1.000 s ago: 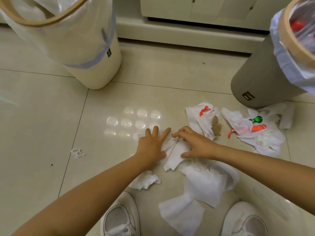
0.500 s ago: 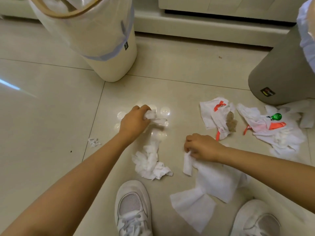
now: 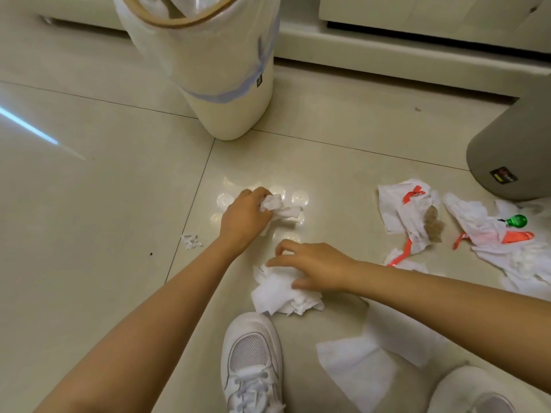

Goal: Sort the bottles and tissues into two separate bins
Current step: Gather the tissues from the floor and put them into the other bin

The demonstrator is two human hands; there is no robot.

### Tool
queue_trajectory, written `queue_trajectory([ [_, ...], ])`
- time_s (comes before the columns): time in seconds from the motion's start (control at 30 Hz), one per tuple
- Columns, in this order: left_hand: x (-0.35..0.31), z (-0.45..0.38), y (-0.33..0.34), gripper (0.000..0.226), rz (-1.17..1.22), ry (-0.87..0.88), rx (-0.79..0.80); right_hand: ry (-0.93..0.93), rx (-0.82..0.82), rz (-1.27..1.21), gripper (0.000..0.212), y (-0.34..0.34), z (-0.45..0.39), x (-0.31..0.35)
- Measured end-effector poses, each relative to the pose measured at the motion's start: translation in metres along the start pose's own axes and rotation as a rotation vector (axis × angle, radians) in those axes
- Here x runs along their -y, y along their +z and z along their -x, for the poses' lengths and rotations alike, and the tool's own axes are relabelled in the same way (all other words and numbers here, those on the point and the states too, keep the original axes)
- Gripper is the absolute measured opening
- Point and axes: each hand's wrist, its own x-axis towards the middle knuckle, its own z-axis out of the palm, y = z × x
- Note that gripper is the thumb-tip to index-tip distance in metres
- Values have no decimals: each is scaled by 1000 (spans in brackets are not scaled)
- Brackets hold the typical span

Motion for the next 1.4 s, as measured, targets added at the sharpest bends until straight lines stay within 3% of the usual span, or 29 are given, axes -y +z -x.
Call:
queue_trajectory([
  [0.1,3,2,-4,25,-3,6,-9,-125,40,263,70,0,-18,7],
  [0.2,6,3,-6,26,-6,4,-13,-245,123,424,65,-1,-30,14],
  [0.33,11,2,-7,27,3,-14,-7,-282,294,482,64,1,-34,16],
  [0.47,13,1,-7,28,7,-11,8,-245,315,512,42,2,-29,11],
  [0.6,15,0,-7,28,21,-22,18,-163,213,442,25,-6,-22,4],
  [0.83,17,-2,-10,29,27,-26,17,-7,26,199,25,-36,-9,-12],
  [1.0,20,-2,-13,29,29,-28,9,165,-159,-38,13,-47,-9,-16],
  [1.2,22,-1,-19,26,67,-59,-15,352,-215,-196,15,-31,-10,-30],
  [1.4,21,-6,-38,24,116,-64,-71,327,-409,-345,10,-63,-7,-25],
])
